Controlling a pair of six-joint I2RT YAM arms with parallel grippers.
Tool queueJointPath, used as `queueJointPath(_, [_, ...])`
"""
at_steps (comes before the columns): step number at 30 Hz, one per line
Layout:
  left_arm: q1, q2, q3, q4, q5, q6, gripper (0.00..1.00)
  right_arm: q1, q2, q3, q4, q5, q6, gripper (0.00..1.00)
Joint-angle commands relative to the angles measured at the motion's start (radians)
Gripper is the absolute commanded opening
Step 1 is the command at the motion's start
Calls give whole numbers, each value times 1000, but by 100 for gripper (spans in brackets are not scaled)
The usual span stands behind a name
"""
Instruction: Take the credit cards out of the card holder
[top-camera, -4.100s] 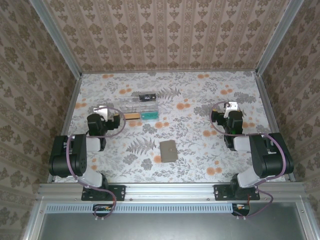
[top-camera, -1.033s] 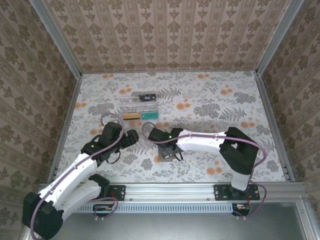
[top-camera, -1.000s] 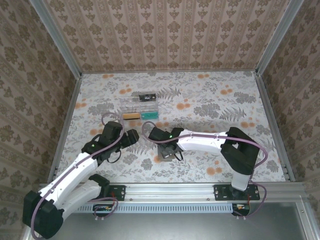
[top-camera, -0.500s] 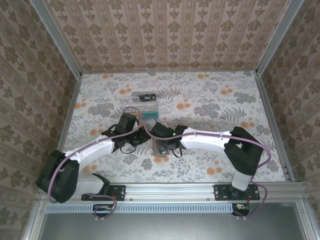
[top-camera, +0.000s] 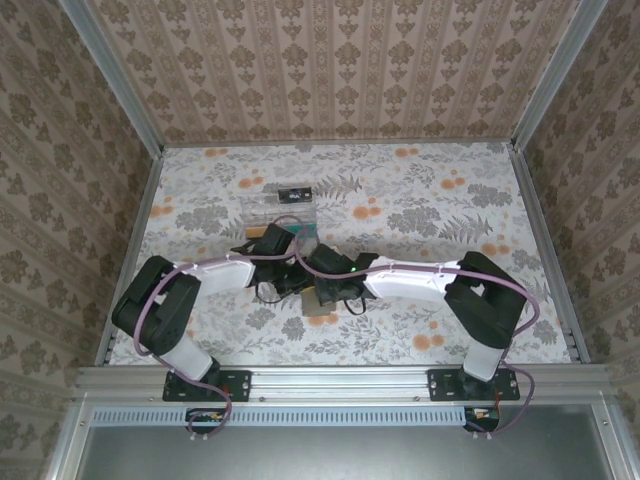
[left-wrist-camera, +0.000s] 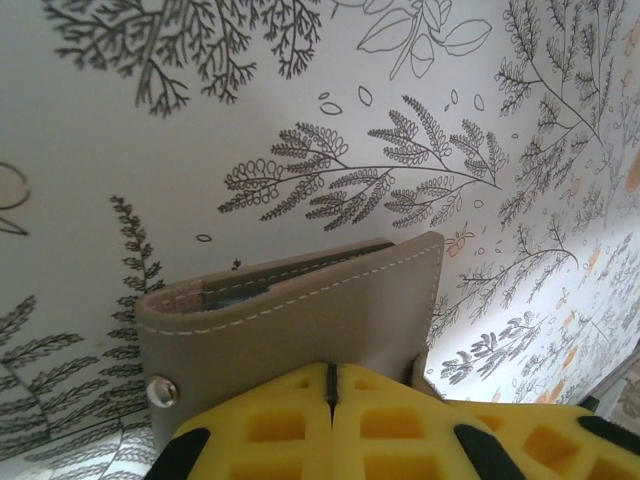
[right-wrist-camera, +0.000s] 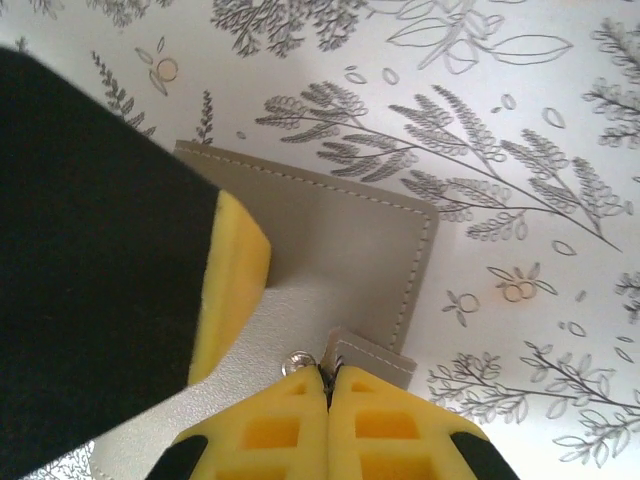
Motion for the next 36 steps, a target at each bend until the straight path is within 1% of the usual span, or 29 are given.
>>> queueJointPath(1, [-9,56,-4,-95,-27,40,0,-29,-82,-43,52,-45,42,0])
queueJointPath(4, [-7,25,15,-105,-33,54,0,-42,-115,-57,51,-60,45,0])
queueJointPath(5, [-6,1,22,-111,-39,58,2,-47,-125,-58,50,-67,46,0])
queueJointPath(6, [0,-35,31,-124,-53,61,12,-51,-137,-59,50,-75,47,0])
queueJointPath(8, [19,-121,51,-160,-89,70,39,-53,-162,-55,49,-85,50,0])
queueJointPath(10, [47,-210,66,-205,-129,84,59,-54,-180,-43,50,-98,46,0])
queueJointPath(12, [85,-290,72,-246,-163,95,73,-55,-189,-18,51,-122,40,0])
queueJointPath(13, [104,-331,72,-261,-173,101,76,-55,-191,-3,50,-137,38,0])
queueJointPath(16, [162,-435,66,-295,-187,123,79,-55,-201,32,52,-169,43,0])
queueJointPath(18, [170,-476,56,-305,-188,136,79,-54,-211,38,56,-173,43,0])
queueJointPath(19, [201,-490,49,-306,-189,139,79,-55,-214,38,51,-168,44,0])
queueJointPath(25, [203,-502,4,-283,-166,125,79,-71,-235,1,33,-157,60,0])
queueJointPath(28, [203,-498,-12,-265,-159,121,79,-76,-266,-24,23,-128,66,0])
queueJointPath(32, [193,-476,-14,-254,-147,122,78,-100,-297,-58,-38,-58,75,0])
queueJointPath(36, [183,-452,-11,-243,-148,125,78,-132,-348,-130,-80,-4,76,0])
